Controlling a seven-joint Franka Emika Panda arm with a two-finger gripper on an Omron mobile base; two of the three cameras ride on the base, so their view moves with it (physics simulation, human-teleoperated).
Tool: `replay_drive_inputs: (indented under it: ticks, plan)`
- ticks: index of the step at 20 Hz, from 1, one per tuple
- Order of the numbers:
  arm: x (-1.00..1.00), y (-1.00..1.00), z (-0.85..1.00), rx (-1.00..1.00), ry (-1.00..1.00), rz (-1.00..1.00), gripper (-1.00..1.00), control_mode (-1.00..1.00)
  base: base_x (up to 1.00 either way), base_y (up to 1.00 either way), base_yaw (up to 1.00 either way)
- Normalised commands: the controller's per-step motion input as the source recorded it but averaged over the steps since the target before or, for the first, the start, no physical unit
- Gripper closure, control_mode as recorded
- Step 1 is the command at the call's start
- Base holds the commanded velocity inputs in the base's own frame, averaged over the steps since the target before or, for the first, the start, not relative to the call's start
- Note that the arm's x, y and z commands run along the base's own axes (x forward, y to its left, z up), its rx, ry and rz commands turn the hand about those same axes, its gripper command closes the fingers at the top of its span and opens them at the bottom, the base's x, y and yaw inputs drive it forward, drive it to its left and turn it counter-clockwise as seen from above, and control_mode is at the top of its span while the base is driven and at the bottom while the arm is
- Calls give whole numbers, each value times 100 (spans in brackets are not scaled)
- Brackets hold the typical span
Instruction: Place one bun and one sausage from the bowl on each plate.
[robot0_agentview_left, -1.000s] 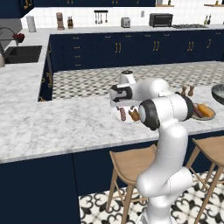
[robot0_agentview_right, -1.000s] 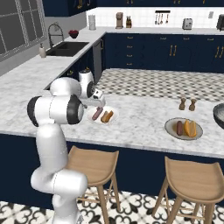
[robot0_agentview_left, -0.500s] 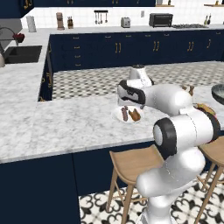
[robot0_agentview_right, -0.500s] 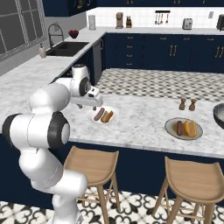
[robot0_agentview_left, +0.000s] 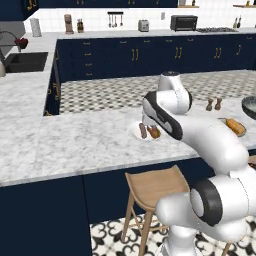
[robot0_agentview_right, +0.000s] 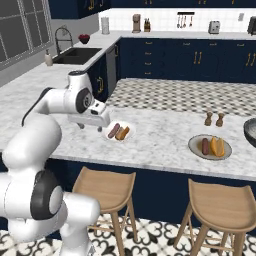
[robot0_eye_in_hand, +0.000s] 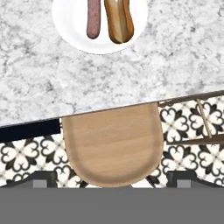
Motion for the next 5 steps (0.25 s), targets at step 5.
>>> replay_drive_inputs:
  ticks: [5]
  plan:
    - [-79, -5, 29, 0, -1, 0, -100, -100, 0, 0, 0]
